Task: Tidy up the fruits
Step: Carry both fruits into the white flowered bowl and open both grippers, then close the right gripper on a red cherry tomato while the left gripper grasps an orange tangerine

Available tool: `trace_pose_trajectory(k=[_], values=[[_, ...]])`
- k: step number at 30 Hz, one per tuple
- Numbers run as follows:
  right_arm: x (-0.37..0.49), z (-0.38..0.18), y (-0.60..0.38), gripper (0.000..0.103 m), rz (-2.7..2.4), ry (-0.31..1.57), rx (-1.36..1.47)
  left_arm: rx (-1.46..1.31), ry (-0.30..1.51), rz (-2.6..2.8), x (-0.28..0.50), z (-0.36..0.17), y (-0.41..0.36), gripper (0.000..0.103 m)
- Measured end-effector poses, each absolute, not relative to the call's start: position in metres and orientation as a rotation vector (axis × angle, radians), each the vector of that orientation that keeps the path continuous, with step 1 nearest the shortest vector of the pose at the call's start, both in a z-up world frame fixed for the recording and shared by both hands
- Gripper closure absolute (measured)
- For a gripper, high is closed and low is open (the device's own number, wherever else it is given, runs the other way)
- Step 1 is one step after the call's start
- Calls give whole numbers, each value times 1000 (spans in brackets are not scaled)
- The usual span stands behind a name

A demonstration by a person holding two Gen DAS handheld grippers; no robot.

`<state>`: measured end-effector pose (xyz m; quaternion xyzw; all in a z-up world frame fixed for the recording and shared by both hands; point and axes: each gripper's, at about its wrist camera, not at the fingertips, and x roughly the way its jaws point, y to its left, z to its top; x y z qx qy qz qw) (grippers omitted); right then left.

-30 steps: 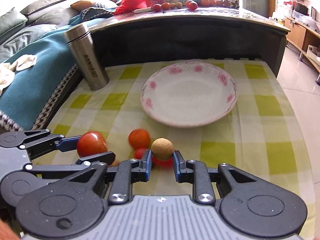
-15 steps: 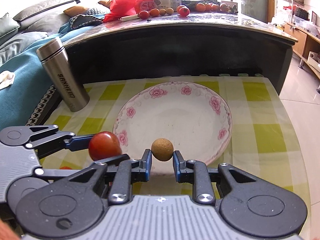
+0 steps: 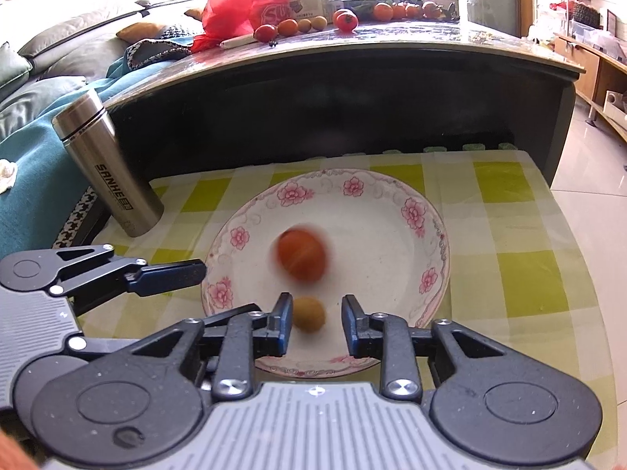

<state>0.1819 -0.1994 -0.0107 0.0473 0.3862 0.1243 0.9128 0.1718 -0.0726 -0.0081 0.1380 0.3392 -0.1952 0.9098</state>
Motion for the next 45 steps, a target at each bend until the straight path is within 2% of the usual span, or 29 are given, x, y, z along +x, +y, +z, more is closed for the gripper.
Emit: trace_pose_trajectory(k=[17,38,45], values=[[154,32,-224,68,207,705,207,215,662,-342,131,29,-26,43],[77,-5,-170,66,323,859,-112,313,760,-422,70,-7,1,38],[87,-19,-165,65,365,866,-148,346,780,-452,72,-28,-2,41]])
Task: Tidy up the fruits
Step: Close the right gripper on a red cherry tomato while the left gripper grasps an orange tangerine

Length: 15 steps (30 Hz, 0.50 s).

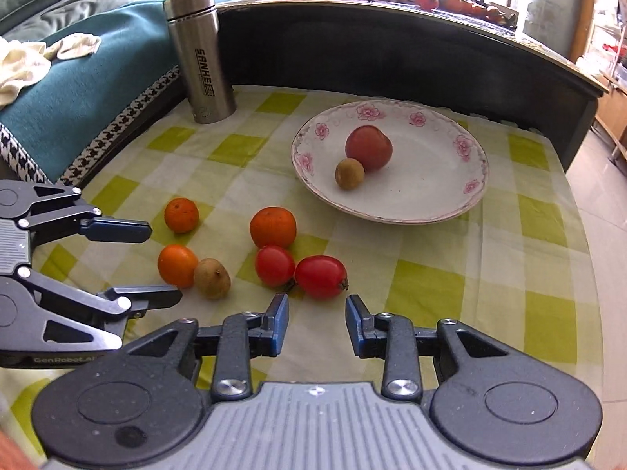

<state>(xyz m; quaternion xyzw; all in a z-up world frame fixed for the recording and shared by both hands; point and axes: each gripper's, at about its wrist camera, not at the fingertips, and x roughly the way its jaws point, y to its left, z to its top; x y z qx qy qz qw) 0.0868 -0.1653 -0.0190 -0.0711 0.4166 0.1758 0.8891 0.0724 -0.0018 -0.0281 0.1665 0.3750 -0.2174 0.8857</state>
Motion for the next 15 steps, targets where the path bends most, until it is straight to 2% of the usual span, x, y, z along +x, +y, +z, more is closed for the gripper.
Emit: trace_pose_trajectory(k=[11,15], values=[[95,-24,-169,63,417,841,-168,399,768,-483,76,-45,-11,44],[102,-29,-163,60,438,835,-190,390,764,-483,77,-44,-12,49]])
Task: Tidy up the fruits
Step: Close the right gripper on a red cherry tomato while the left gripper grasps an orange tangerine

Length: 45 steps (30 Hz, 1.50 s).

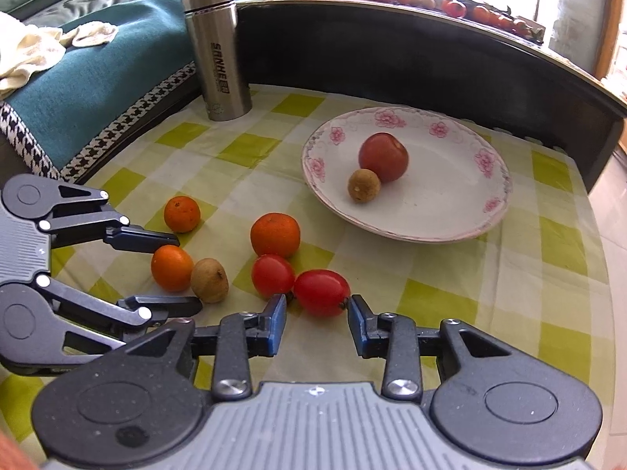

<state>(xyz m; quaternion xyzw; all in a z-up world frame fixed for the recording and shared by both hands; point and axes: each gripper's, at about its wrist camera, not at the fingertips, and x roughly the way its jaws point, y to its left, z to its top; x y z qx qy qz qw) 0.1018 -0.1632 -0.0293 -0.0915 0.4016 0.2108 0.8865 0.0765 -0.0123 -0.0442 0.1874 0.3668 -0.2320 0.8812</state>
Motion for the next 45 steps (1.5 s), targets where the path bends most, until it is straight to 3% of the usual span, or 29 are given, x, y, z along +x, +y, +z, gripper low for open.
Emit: trace_pose_trajectory(k=[6,18,36,45], values=[[114,-37,-165,57,423,832,-171,381,763,-486,78,-44,-13,52],[111,-41,-161,62,390,852,-177,390,753,-499,74,-41,-15,59],[104,-43,-161,61,396,833,-201,393,759,-457,72,-46,-16,47],[107,-41,-159,62,368,860,-188,344,794,-481,72,-45,-15,61]])
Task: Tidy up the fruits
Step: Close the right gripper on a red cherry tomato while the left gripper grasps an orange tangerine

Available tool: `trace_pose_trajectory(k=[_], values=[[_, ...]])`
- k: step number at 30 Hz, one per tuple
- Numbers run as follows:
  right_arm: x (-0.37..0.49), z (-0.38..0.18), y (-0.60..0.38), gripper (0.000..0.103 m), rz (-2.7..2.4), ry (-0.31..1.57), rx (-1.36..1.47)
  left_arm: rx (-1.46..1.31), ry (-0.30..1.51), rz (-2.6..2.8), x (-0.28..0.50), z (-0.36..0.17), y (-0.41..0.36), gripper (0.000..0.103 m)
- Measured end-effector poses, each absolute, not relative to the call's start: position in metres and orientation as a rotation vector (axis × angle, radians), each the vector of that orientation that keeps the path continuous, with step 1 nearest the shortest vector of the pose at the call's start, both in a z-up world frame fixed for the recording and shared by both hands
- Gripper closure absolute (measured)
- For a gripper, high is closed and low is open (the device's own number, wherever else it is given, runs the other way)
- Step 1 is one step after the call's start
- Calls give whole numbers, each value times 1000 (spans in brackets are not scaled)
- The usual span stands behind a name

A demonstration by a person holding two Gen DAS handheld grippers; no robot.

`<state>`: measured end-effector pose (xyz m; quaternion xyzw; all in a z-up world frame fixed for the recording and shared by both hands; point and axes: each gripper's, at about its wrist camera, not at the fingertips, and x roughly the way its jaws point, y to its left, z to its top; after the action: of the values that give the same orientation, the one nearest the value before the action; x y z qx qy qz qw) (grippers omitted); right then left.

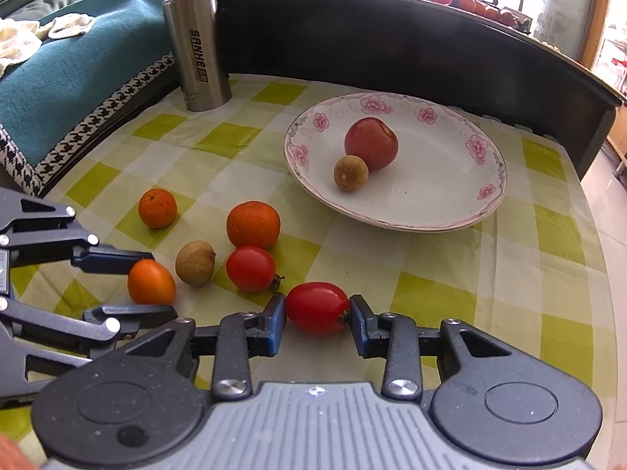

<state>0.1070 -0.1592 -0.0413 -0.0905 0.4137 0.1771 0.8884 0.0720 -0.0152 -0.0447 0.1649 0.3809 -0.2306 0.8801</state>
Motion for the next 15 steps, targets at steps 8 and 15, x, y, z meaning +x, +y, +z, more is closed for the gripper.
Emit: trace_pose_trajectory(k=[8,15], values=[[107,-40,-158,63,351,873,-180,335,803,-480,72,-42,-16,62],[102,-30,-161,63,340,846,-166,310,777,-459,70,-31,-12,62]])
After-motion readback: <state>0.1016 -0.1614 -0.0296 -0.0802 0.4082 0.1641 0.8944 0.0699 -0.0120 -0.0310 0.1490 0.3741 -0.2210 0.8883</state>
